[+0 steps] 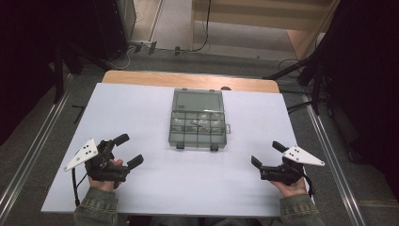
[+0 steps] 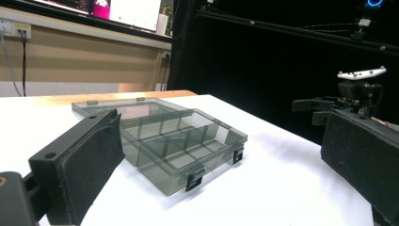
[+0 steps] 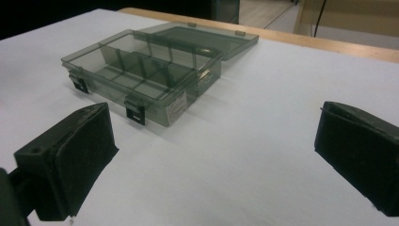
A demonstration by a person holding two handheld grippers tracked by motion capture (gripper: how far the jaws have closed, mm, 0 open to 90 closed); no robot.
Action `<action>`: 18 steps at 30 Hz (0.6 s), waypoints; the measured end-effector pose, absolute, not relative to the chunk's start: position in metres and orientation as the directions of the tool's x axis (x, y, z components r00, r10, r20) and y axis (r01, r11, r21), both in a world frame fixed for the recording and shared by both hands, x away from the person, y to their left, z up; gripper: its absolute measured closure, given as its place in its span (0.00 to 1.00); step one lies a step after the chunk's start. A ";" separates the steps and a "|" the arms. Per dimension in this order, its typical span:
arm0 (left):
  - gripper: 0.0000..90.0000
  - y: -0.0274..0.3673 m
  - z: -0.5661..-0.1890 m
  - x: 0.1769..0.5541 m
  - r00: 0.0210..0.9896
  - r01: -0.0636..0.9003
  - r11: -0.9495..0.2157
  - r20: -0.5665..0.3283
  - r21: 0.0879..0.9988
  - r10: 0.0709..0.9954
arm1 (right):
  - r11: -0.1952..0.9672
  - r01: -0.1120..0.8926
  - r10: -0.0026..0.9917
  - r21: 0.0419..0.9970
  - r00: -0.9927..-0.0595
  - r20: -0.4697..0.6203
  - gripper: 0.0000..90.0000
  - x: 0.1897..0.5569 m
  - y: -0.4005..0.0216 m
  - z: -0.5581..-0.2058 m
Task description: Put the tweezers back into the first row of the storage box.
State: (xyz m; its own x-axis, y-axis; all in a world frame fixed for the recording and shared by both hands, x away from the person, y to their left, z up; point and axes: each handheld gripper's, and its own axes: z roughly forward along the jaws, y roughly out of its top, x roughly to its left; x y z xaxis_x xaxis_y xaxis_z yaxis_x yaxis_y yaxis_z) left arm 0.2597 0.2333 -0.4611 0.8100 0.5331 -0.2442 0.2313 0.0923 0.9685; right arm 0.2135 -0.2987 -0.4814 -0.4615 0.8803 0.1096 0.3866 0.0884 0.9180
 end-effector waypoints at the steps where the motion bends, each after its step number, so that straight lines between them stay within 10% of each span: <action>1: 0.00 0.233 -0.461 0.260 0.811 0.231 0.093 -0.244 0.969 0.532 | 0.086 0.379 0.881 0.921 -0.461 0.107 0.00 0.212 -0.301 -0.483; 18: 0.00 0.231 -0.460 0.259 0.823 0.229 0.089 -0.242 0.969 0.514 | 0.056 0.323 0.897 0.945 -0.432 0.095 0.00 0.199 -0.316 -0.500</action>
